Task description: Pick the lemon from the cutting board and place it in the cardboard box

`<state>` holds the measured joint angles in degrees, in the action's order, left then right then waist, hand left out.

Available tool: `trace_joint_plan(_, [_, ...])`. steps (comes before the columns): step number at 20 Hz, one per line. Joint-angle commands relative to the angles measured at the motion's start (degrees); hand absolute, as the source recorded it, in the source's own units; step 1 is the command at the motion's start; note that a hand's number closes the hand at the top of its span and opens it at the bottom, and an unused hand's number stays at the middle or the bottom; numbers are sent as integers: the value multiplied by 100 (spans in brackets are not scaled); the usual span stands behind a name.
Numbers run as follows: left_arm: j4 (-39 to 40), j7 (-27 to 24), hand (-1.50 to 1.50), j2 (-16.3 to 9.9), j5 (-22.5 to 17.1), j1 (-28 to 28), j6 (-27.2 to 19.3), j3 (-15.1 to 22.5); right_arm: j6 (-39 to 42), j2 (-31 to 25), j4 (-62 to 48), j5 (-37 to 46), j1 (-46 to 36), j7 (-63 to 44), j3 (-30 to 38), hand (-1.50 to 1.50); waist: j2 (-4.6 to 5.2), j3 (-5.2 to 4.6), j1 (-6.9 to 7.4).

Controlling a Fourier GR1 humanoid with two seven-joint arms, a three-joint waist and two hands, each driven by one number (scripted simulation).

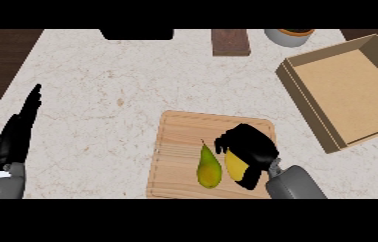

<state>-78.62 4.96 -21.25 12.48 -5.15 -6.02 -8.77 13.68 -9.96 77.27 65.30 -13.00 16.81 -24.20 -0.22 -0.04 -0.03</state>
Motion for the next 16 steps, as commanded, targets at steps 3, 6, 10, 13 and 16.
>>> trace_joint_plan(3, [42, 57, 0, -154, -47, 172, -141, -324, -587, -1493, -170, -633, 457, -337, 2361, 150, -11, 26, -548])
trace_joint_plan(6, [30, 60, 0, -94, -77, 347, -157, -343, -743, -2154, -625, -1043, 544, -589, 3601, 150, -3, 45, -724])
trace_joint_plan(10, [-112, -7, 0, -66, -105, 402, -115, -310, -954, -3225, -1210, -1647, 619, -245, 4999, 150, -10, 35, -456])
trace_joint_plan(13, [7, -238, 0, -90, -166, 392, 48, -279, -1446, -3717, -1850, -2079, 807, 613, 5764, 150, 25, 32, -300])
trace_joint_plan(16, [-142, -128, 0, 77, -48, 307, -4, -62, -1887, -3955, -2301, -2474, 566, 1483, 6231, 150, 27, 35, -106])
